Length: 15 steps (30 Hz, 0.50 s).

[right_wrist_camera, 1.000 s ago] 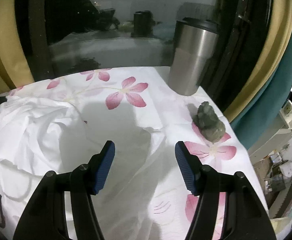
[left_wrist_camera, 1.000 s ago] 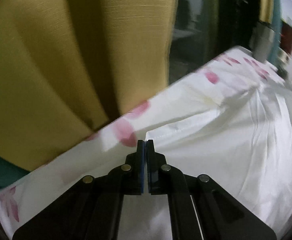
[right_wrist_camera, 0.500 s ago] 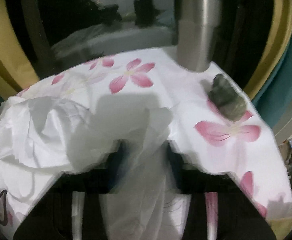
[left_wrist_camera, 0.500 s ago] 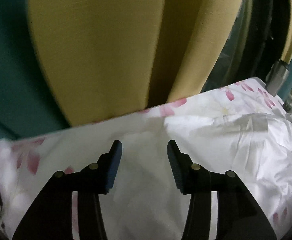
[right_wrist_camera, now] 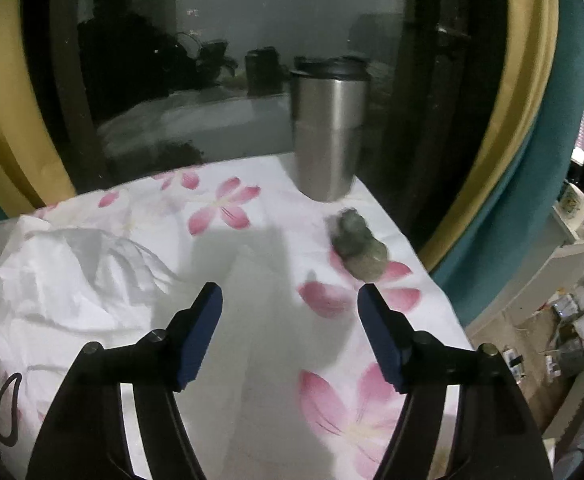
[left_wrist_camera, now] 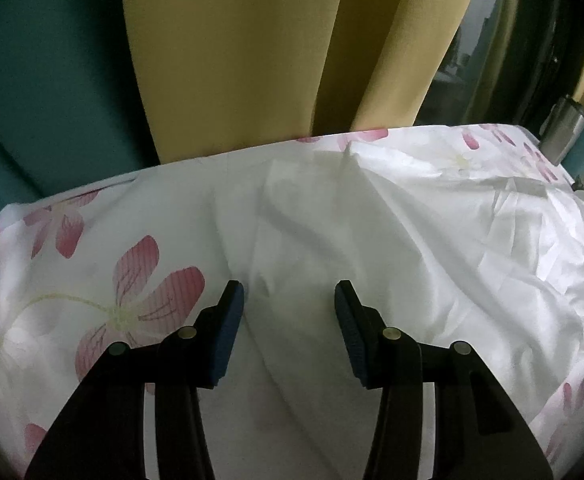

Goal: Fold large clothes

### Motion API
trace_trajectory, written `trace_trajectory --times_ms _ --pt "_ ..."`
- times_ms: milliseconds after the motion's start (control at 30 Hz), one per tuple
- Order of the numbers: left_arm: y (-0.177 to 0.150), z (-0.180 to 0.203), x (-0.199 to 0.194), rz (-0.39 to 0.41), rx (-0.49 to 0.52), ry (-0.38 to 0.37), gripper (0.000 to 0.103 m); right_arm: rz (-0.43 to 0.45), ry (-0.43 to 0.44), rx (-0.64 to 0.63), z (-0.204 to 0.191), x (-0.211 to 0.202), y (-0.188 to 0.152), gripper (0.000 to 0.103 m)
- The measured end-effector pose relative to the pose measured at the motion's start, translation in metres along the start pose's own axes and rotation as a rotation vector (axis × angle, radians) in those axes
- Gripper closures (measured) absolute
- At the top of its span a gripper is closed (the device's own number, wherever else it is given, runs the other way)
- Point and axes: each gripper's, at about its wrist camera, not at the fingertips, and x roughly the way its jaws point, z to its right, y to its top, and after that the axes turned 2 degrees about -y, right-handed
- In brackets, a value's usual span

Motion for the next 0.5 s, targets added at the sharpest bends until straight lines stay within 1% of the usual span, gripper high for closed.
trace_trajectory --times_ms 100,200,333,433,500 --pt "0.001 -0.001 0.002 0.007 0.0 0.003 0.053 -0.078 -0.041 -0.088 -0.012 0.019 -0.012 0.033" --pt "0.003 0.001 0.003 0.011 0.012 0.001 0.053 -0.096 -0.03 -0.174 -0.032 0.034 -0.014 0.033" --pt "0.005 -0.001 0.003 0.007 0.012 -0.011 0.053 -0.071 0.031 -0.177 -0.043 0.051 0.005 0.033" --pt "0.009 -0.003 0.005 0.01 0.014 -0.012 0.053 -0.079 0.082 -0.144 -0.045 0.073 0.018 0.033" --pt "0.012 -0.004 0.008 0.007 0.014 -0.015 0.053 -0.098 0.103 -0.131 -0.047 0.089 0.02 0.033"
